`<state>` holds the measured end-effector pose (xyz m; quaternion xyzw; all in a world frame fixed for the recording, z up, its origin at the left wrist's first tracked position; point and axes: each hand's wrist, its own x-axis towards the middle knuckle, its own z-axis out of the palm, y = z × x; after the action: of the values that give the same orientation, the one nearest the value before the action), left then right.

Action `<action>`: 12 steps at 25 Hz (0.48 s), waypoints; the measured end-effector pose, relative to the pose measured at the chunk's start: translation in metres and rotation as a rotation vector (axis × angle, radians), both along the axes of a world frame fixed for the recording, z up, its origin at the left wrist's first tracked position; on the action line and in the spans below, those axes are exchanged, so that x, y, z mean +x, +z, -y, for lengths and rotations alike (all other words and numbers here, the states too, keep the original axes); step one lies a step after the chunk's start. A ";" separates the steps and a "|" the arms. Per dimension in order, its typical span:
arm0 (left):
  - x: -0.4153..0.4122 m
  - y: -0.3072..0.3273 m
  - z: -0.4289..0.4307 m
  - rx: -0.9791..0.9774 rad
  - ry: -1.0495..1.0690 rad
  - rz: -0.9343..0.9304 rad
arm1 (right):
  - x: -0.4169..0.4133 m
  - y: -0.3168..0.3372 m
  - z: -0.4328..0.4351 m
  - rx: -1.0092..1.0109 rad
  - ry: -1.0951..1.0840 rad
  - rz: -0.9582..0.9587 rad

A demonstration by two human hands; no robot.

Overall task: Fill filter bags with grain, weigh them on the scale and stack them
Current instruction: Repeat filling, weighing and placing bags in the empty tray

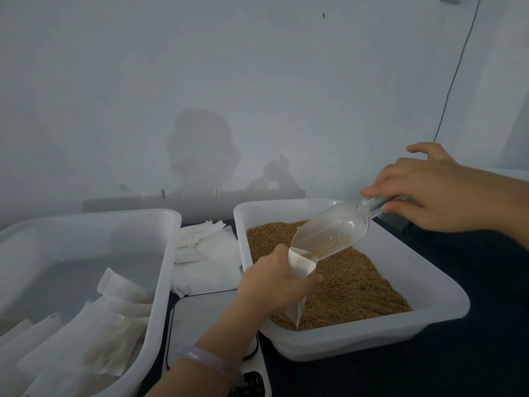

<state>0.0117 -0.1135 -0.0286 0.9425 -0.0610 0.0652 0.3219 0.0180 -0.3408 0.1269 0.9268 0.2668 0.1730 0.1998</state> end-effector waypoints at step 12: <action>-0.004 0.000 -0.004 -0.242 -0.039 0.083 | 0.022 -0.086 0.023 0.287 -0.174 -0.374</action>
<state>0.0075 -0.1095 -0.0285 0.8920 -0.0843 0.1047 0.4315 0.0401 -0.3634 0.0414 0.9811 0.1908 0.0169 0.0274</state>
